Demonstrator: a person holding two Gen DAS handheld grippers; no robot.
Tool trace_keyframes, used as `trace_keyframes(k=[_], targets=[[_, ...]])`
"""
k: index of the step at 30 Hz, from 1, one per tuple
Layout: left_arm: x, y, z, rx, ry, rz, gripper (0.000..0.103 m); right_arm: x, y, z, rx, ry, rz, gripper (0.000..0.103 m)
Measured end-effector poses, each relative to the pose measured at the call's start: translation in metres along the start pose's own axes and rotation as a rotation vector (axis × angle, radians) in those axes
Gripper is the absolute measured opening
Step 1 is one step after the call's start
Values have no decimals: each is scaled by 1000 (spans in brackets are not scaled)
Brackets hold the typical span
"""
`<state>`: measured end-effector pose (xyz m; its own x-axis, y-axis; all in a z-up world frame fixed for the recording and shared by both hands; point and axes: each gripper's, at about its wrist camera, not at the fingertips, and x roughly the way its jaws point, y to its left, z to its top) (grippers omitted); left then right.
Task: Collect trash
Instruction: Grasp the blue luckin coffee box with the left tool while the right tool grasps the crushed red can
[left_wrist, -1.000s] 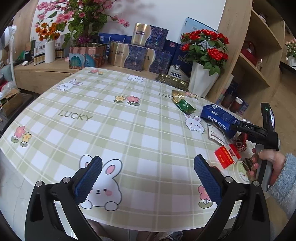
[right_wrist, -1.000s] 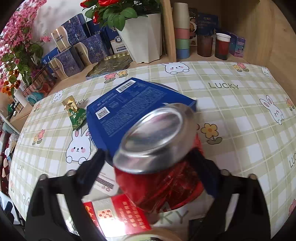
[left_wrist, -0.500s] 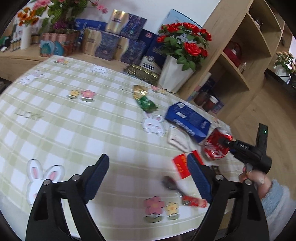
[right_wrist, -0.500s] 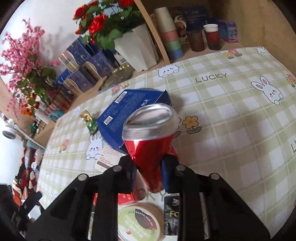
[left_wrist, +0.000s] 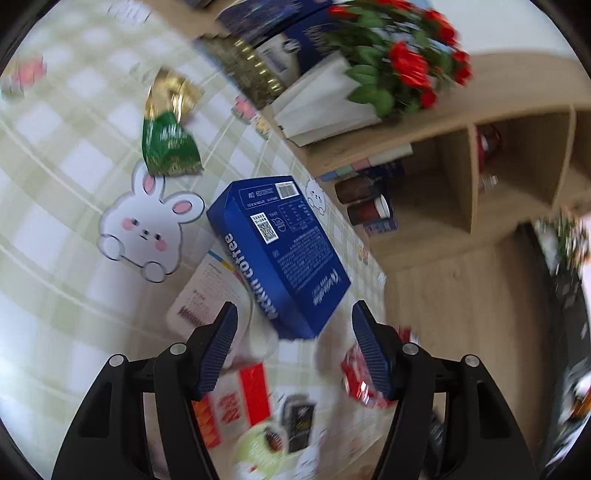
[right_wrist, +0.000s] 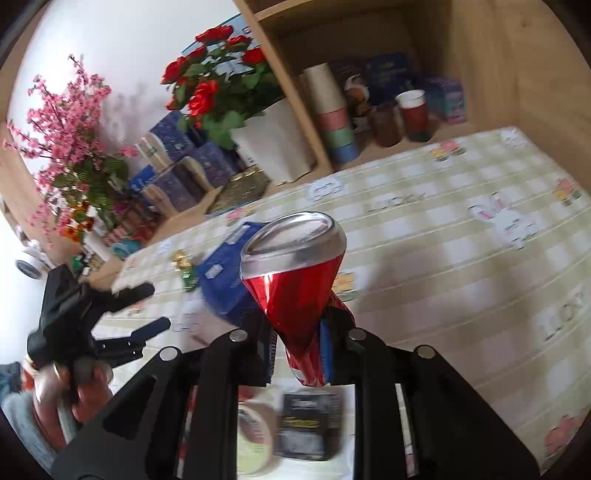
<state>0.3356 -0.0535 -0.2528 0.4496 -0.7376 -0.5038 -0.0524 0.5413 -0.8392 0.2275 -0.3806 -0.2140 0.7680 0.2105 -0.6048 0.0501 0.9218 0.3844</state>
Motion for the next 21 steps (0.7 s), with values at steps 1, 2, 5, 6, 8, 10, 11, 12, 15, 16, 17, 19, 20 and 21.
trace_keyframes(k=[1,2,5,6,8,10,11,12,15,16,17,19,20,21], targets=[[6,3,4,-32,0,-6,62,-1,-5,0,5,-4,-8,22],[13,7,6,-63,-1,-10,62,-3,-13,0,19,-8,-13,22],[23,15,12,-108,-13,-14,62,-8,-32,-1,58,-17,-21,22],[27,17,13,-121,-18,-21,62,-10,-39,-2,69,-22,-26,22],[32,19,16,-138,-25,-34,62,-13,-51,-3,96,-29,-33,22],[39,19,18,-142,-27,-37,62,-17,-60,-6,120,-35,-35,22],[42,18,18,-141,-28,-37,61,-18,-64,-6,131,-37,-37,22],[45,18,18,-140,-29,-32,58,-21,-68,-7,141,-40,-40,22],[54,20,19,-157,-42,-43,56,-25,-75,-9,142,-42,-54,21],[55,20,19,-160,-55,-47,56,-25,-76,-10,141,-41,-57,22],[57,20,19,-161,-64,-47,56,-26,-77,-10,140,-41,-59,22],[62,19,21,-162,-71,-47,50,-27,-80,-12,143,-39,-62,22],[65,19,21,-161,-70,-36,45,-27,-80,-12,145,-39,-62,21],[68,18,21,-157,-61,-13,28,-28,-81,-13,148,-39,-62,21]])
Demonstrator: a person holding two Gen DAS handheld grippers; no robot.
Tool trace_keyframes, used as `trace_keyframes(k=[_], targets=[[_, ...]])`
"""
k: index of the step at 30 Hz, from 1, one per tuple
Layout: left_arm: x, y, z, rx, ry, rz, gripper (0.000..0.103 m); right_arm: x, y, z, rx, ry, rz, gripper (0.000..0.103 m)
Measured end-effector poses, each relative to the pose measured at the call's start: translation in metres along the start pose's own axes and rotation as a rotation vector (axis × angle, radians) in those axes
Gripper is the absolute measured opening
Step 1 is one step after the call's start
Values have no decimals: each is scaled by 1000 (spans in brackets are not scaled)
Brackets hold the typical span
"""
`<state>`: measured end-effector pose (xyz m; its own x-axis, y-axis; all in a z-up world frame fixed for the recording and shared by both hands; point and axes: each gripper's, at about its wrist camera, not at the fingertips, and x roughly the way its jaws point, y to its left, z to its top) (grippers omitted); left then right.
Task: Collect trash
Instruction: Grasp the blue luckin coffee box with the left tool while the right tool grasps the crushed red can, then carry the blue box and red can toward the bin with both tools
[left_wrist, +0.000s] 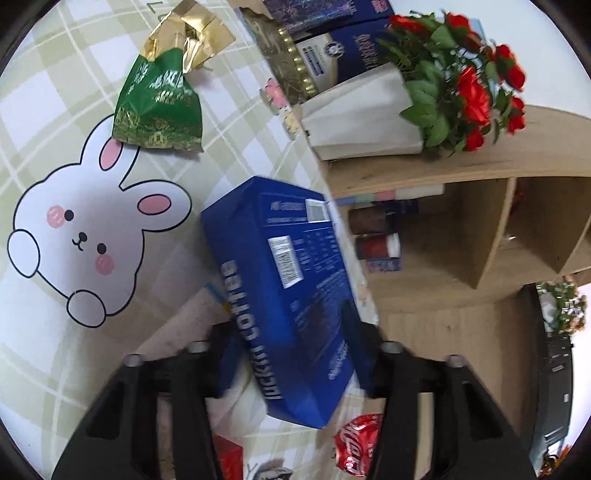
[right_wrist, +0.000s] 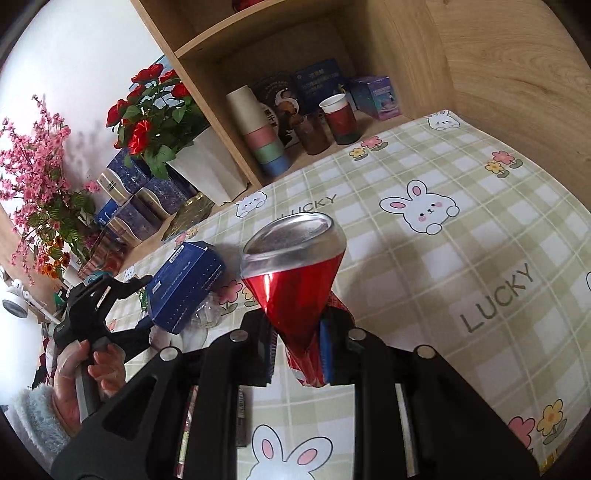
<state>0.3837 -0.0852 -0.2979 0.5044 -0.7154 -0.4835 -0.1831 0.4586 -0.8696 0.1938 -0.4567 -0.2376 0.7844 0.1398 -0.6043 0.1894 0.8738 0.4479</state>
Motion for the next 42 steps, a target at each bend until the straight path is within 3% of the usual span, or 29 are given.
trace_keyframes(k=[2,7,14,19,30,42], targets=[[0,-1,0,2,-9,-38,22,-1,-1,-1,5,-1,3,21],[-18,-40,-4,181,-19,-72,12,-5,5,-5,-13,-3,7,21],[-64,-98,-8,358,-54,-141,11,-16,22,-8,-18,-16,28,21],[-106,-118,-20,449,-70,-149,11,-27,39,-15,-39,-11,32,21],[-200,-98,-46,518,-102,-71,11,-72,75,-49,-84,1,55,21],[-278,-64,-95,574,-75,-30,11,-114,102,-95,-101,17,85,21]])
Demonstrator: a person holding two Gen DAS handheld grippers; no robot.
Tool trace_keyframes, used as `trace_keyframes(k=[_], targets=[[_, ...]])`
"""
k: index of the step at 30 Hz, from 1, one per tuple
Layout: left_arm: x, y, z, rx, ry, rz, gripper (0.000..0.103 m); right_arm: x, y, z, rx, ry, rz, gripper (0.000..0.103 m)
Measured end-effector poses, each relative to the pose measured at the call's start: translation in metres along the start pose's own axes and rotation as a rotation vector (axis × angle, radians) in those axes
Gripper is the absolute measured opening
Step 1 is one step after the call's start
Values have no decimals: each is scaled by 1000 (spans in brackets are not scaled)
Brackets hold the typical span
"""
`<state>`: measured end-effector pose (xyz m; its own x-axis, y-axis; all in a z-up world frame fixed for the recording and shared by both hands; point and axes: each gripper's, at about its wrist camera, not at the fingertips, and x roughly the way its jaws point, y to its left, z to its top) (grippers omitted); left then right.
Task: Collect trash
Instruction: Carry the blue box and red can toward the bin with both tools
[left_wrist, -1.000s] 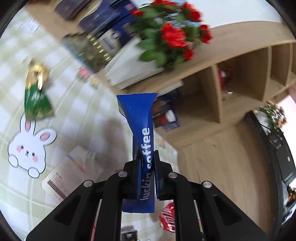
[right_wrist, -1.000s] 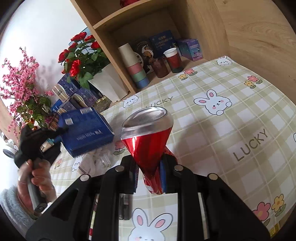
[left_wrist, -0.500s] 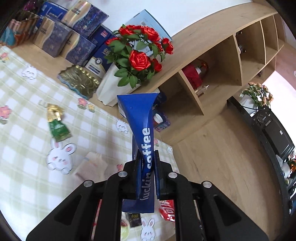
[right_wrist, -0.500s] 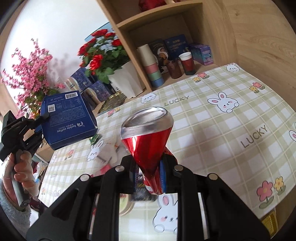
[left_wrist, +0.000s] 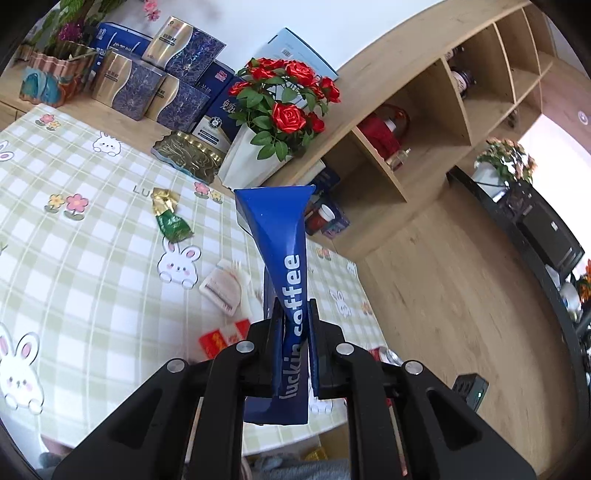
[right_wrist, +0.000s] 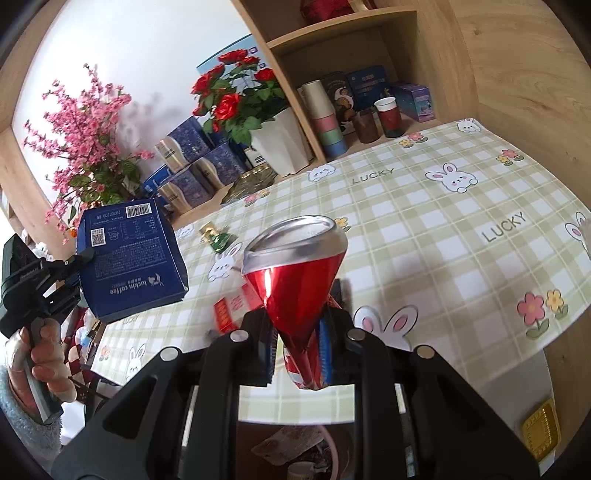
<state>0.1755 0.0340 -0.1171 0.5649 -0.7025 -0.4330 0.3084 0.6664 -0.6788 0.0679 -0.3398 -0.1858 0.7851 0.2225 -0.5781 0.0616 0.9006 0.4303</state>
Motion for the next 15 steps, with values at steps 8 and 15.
trace_keyframes(k=[8,15], targets=[[-36,-8,-38,50,40,2,11,-22,22,-21,-36,-7,30,21],[-59,-8,-79,92,109,17,11,-32,29,-36,-49,-8,43,21]])
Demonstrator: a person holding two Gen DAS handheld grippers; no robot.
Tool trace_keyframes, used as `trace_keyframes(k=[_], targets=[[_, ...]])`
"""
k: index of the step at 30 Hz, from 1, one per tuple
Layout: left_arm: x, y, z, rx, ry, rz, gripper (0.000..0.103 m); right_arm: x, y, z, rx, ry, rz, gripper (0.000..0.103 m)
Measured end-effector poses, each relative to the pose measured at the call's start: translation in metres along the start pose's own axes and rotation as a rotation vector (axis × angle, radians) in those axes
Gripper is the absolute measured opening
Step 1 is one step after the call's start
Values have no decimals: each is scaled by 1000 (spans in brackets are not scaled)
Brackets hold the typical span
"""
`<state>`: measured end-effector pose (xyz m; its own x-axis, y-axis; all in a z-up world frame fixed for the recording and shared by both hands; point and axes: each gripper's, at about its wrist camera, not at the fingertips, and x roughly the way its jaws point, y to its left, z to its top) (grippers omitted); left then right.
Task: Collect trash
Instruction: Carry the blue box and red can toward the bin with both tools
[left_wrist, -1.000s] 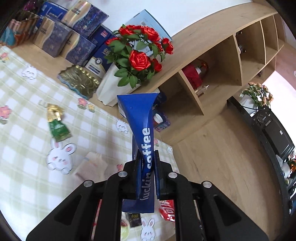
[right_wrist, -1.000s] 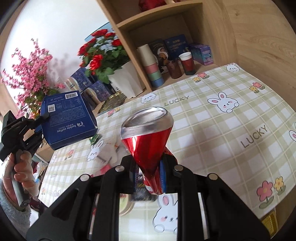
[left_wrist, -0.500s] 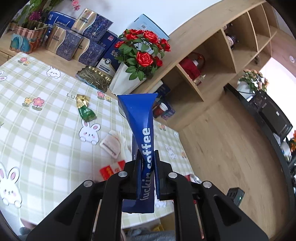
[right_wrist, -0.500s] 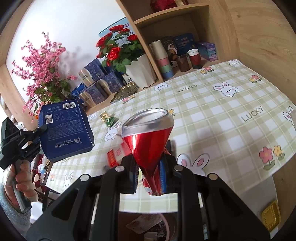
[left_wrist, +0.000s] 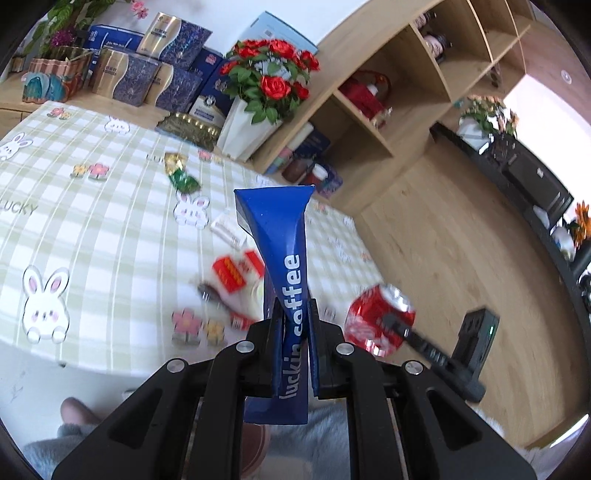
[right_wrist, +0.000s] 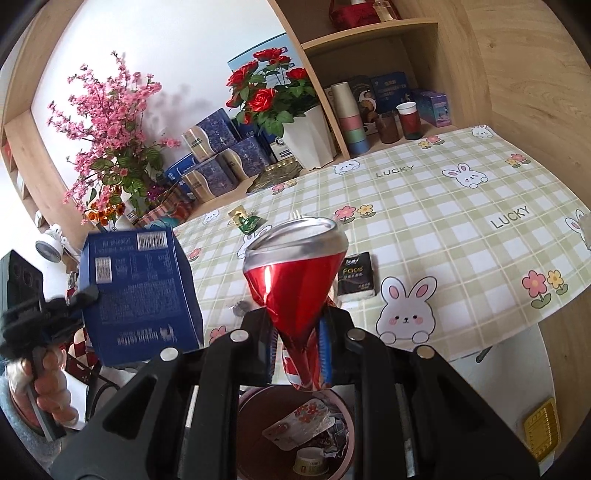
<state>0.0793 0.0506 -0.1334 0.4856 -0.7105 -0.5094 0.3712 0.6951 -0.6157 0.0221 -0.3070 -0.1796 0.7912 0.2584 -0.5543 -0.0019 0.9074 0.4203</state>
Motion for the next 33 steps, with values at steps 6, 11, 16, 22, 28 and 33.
trace_keyframes(k=[6,11,16,22,28,33], targets=[[-3,2,-43,60,105,25,12,-3,-2,-14,12,7,6,21],[8,5,-83,81,198,42,12,-2,-9,-26,28,18,6,21],[34,12,-124,96,309,85,12,-2,-16,-35,42,34,-2,21],[74,28,-148,78,431,174,12,-5,-24,-38,54,31,-7,21],[117,38,-160,80,526,235,12,-3,-31,-42,70,38,-12,21],[147,45,-162,87,547,272,12,-3,-35,-43,82,38,-16,21]])
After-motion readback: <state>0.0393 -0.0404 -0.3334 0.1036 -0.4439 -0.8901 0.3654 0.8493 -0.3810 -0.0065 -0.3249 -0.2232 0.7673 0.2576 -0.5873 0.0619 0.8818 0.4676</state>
